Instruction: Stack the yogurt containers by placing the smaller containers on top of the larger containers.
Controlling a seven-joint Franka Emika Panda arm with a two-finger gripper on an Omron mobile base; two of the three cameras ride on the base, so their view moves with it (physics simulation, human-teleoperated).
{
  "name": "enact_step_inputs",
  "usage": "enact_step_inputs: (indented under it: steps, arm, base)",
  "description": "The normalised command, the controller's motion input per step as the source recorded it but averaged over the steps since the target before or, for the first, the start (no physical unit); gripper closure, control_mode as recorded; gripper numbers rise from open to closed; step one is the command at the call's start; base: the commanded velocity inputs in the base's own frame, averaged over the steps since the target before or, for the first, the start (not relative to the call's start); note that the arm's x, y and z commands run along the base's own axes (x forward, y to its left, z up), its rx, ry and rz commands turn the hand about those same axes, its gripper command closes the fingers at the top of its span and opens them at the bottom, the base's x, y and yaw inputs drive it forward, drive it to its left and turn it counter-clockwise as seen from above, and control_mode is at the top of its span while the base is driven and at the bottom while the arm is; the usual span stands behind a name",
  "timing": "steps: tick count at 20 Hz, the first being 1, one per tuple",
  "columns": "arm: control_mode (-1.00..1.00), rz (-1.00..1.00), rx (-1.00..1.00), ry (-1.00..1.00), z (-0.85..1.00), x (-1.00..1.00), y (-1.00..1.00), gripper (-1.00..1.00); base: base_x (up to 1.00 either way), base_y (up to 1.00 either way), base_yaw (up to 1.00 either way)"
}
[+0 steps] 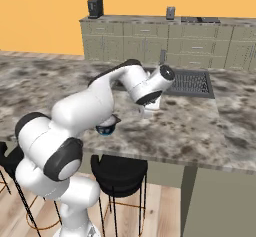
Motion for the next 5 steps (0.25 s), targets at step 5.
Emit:
enact_step_inputs:
  steps: [5]
  arm:
    - [-1.00,-0.09,0.13,-0.08,0.00,-0.18,-0.45,-1.00]
  base:
    - [0.00,0.00,0.00]
